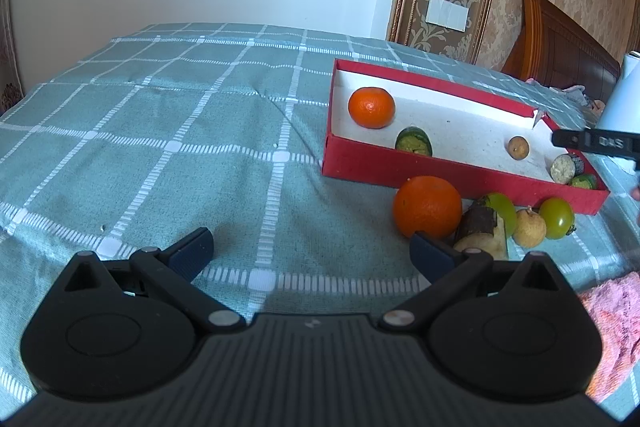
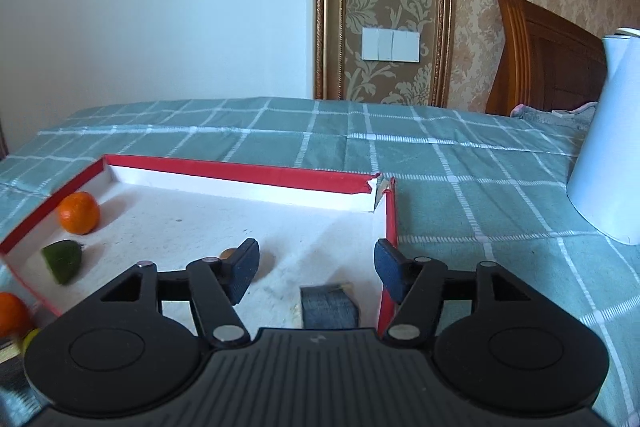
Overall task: Organize fruits
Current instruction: 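Carry the dark piece into the red box and open the right gripper, then grasp the bark-covered wooden log piece with the left gripper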
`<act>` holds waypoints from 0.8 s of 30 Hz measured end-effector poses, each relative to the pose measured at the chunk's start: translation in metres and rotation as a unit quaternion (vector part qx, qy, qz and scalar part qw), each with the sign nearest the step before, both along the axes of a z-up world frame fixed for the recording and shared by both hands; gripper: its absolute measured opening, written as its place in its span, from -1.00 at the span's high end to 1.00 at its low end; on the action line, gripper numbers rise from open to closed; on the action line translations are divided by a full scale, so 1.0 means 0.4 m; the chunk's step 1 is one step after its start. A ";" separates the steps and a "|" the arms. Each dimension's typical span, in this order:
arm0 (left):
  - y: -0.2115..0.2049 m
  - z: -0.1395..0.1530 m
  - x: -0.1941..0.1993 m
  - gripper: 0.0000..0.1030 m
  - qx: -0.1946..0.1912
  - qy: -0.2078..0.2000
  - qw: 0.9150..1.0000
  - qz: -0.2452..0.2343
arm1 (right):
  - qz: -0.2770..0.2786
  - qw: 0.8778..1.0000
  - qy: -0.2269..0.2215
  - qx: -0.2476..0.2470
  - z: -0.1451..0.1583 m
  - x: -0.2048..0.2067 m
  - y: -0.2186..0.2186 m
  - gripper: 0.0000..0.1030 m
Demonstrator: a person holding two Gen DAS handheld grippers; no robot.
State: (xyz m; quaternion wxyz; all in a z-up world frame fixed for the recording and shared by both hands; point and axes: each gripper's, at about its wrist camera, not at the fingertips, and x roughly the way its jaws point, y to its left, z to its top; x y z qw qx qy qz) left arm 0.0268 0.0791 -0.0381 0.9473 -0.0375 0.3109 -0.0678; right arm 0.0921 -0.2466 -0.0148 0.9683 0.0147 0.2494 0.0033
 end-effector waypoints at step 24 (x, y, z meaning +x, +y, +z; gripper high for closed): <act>-0.004 0.000 0.000 -1.00 0.001 -0.001 1.000 -0.001 | 0.046 0.998 0.050 0.010 -0.075 -0.182 -0.003 -0.43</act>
